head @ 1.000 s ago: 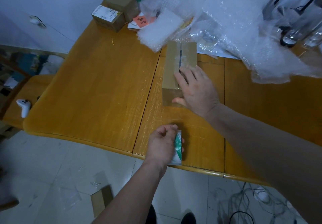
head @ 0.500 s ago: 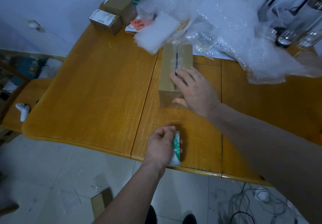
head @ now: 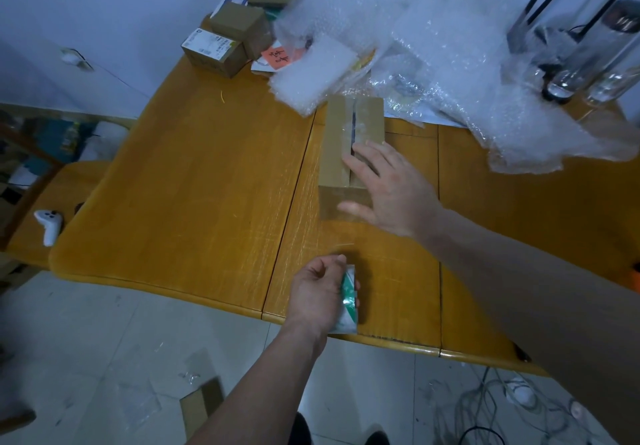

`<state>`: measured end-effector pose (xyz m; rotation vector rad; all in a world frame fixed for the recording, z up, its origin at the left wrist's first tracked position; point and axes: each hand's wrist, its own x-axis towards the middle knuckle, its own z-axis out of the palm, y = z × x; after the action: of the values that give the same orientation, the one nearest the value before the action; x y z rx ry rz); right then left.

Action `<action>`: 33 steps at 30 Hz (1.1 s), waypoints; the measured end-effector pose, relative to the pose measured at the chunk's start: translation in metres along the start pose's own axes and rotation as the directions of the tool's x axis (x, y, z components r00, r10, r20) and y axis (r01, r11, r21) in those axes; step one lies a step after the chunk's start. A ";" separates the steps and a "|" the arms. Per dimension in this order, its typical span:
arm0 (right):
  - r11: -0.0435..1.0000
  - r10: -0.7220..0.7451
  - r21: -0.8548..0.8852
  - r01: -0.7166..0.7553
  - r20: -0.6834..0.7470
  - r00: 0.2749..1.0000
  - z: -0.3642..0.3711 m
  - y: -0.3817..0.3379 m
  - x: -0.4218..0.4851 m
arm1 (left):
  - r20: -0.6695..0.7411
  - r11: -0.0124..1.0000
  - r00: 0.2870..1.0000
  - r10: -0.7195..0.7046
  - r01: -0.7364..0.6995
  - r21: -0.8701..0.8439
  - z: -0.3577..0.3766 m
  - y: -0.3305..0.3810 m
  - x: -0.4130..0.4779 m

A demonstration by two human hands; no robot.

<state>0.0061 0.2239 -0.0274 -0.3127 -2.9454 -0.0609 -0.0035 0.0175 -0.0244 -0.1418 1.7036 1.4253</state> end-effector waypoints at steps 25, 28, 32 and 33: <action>0.987 -0.140 -0.072 0.143 0.046 0.989 0.013 0.019 -0.001 | 0.006 1.000 1.000 0.012 -0.012 0.016 0.003 -0.002 0.005; 0.986 -0.133 -0.084 0.142 0.102 0.986 0.008 0.018 -0.001 | -0.008 0.999 1.000 0.008 -0.008 0.035 0.003 -0.002 0.005; 0.998 -0.048 -0.044 0.051 0.065 0.997 -0.001 0.006 -0.002 | -0.010 0.999 1.000 0.010 -0.009 0.033 0.004 0.000 0.003; 1.000 0.008 -0.017 -0.007 0.026 1.000 -0.002 -0.002 0.000 | -0.010 0.999 1.000 0.012 -0.012 0.037 0.004 0.000 0.003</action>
<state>0.0063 0.2215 -0.0255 -0.3297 -2.9705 -0.0818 -0.0028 0.0219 -0.0259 -0.1192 1.7408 1.4037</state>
